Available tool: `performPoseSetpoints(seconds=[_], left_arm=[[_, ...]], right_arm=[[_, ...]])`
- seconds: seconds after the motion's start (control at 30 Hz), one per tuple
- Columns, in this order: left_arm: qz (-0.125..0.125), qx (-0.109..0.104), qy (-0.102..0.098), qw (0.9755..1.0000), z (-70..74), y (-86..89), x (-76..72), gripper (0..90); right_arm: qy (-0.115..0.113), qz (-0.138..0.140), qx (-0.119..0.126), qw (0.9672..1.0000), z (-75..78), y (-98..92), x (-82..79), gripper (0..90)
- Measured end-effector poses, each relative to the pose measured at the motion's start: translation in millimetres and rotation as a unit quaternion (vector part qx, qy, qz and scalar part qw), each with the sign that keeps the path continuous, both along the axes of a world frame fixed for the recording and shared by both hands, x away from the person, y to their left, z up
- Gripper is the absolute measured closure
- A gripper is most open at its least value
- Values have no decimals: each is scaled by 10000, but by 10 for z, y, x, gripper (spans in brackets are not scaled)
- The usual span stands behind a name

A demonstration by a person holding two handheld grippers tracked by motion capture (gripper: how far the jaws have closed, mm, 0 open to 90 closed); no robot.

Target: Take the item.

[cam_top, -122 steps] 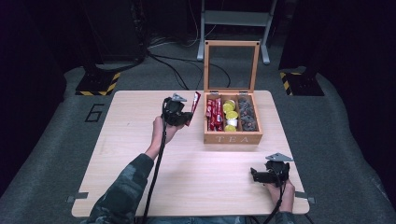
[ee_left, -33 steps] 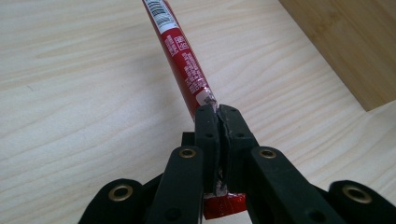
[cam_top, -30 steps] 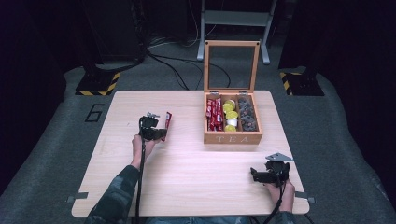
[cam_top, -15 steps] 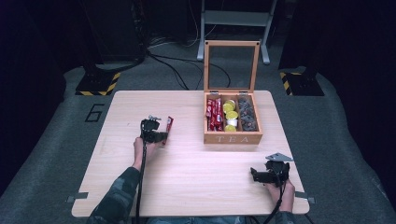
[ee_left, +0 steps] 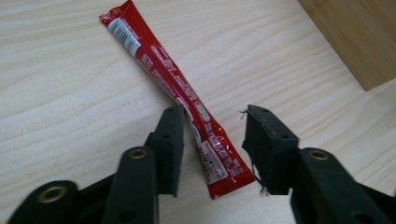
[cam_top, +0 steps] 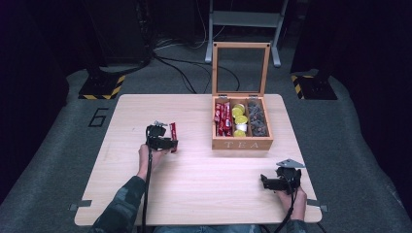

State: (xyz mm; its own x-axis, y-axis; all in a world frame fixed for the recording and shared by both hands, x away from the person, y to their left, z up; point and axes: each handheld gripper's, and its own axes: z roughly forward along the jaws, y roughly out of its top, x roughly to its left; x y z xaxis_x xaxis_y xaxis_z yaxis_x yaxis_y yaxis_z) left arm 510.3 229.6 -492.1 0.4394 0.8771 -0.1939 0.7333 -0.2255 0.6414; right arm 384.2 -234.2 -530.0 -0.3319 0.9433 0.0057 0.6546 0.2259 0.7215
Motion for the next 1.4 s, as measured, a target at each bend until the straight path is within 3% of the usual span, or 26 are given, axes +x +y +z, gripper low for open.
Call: performPoseSetpoints(seconds=[0.23, 0.33, 0.5, 0.6, 0.8, 0.9, 1.0, 1.03, 1.17, 1.4], left_arm=[[-38, 104, -140, 9998, 99, 3, -94, 311], [-33, 51, -188, 9998, 145, 30, -152, 223], [-17, -5, -218, 9998, 217, 103, -251, 165], [5, -37, -337, 9994, 247, 148, -329, 151], [25, -53, -393, 9992, 312, 273, -465, 120], [81, -5, -574, 9983, 366, 345, -560, 114], [-26, 138, -615, 9980, 413, 447, -642, 106], [98, 49, -688, 9976, 411, 456, -674, 102], [219, 20, -786, 9967, 424, 582, -799, 94], [330, 93, -773, 9964, 373, 796, -998, 85]], right_arm=[[1, 7, 2, 10000, 0, 0, 1, 7], [0, 8, 0, 10000, 0, -1, 1, 7], [0, 8, 1, 10000, 0, 0, 1, 7], [1, 8, 1, 10000, 0, 0, 1, 7], [0, 8, 1, 10000, 0, 0, 1, 7], [0, 9, 1, 10000, 0, 0, 1, 7], [-6, 13, 0, 10000, 0, 0, 2, 7], [-9, 9, 2, 10000, 0, 0, 2, 7], [-7, 11, 0, 10000, 0, 0, 2, 7], [-2, -1, 1, 10000, 0, 1, 0, 7]])
